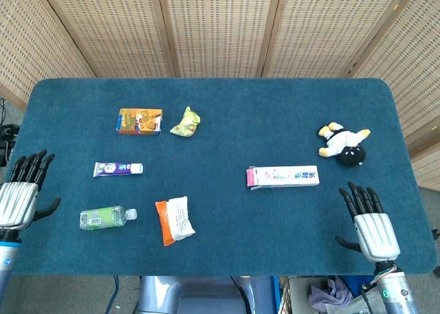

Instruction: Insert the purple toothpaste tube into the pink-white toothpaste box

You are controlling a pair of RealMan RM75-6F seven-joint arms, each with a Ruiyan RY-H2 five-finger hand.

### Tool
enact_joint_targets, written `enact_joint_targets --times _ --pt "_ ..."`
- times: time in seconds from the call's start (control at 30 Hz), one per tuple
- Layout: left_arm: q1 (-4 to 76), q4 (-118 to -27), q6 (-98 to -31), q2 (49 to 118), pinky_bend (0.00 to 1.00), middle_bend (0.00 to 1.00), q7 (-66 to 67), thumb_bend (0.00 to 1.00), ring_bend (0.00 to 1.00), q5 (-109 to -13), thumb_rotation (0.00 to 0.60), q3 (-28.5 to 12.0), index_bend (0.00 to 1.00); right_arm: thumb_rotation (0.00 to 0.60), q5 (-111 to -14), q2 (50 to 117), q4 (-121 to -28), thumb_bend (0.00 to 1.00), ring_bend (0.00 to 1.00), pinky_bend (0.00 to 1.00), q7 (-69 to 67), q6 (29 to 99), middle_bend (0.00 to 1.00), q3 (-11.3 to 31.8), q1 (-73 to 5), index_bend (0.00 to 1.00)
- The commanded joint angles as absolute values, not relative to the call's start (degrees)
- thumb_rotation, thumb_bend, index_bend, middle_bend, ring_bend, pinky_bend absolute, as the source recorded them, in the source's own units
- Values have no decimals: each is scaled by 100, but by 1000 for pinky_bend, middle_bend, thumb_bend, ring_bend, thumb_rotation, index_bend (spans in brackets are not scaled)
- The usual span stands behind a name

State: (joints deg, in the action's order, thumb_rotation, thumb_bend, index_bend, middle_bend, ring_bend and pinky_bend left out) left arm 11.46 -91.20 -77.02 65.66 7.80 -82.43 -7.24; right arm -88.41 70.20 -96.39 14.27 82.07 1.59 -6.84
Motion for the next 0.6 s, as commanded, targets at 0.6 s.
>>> enact_joint_targets --times 0.6 --pt "2570 -8430 -5311 6540 172 110 1644 279 56 -6404 600 -1088 166 600 -8812 7088 -9594 1 0 0 1503 8151 0 151 -710 7"
